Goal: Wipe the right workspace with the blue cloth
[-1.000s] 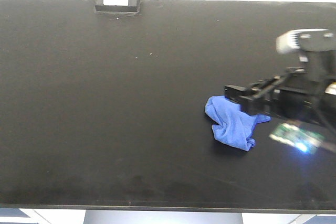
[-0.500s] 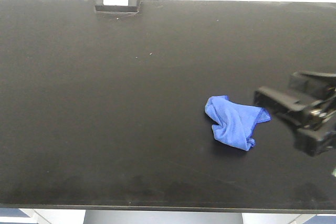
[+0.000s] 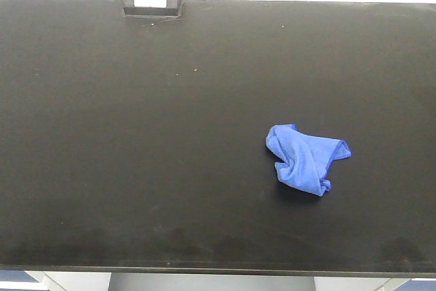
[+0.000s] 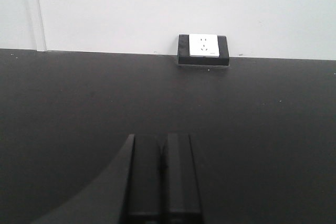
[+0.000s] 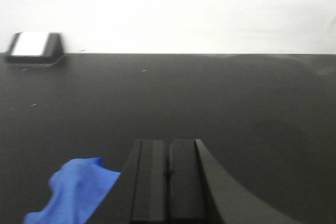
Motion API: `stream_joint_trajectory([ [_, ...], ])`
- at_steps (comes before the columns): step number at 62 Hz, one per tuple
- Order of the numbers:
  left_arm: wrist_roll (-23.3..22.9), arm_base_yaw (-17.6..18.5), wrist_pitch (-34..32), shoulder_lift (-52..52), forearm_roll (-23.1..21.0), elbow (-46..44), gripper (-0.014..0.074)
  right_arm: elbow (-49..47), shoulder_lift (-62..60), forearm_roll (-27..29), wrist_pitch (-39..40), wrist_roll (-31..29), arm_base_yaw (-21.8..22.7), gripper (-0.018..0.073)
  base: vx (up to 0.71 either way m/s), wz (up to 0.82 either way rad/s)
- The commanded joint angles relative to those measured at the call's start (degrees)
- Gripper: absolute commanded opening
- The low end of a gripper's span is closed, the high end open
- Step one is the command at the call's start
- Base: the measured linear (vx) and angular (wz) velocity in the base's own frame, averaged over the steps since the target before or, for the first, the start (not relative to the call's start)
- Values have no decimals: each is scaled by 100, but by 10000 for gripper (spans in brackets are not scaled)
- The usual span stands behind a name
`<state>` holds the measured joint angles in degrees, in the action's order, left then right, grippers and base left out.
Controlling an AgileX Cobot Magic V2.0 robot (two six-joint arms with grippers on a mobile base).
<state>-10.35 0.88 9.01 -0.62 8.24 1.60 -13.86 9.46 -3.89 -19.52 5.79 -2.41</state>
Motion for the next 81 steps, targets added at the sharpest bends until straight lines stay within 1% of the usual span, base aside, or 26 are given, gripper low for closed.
stream_joint_trajectory([
  [1, -49, -22, -449, -93, 5, 178, -6, 343, -443, -452, 730, 307, 182, -8, 0, 0],
  [10, -49, -22, -449, -93, 5, 178, -6, 1160, -1092, -268, 774, 307, 242, -8, 0, 0],
  [16, -49, -22, -449, -93, 5, 178, -6, 1698, -1038, -116, 1170, 302, 241, -8, 0, 0],
  [20, -49, -22, -449, -93, 5, 178, -6, 1651, -1038, 2, 953, 294, 237, -8, 0, 0],
  [32, -49, -22, -449, -93, 5, 178, -6, 1665, -1038, 3, 1342, 279, 223, -8, 0, 0],
  [81, -49, -22, -449, -93, 5, 178, -6, 1665, -1038, 3, 1293, 279, 223, -8, 0, 0],
])
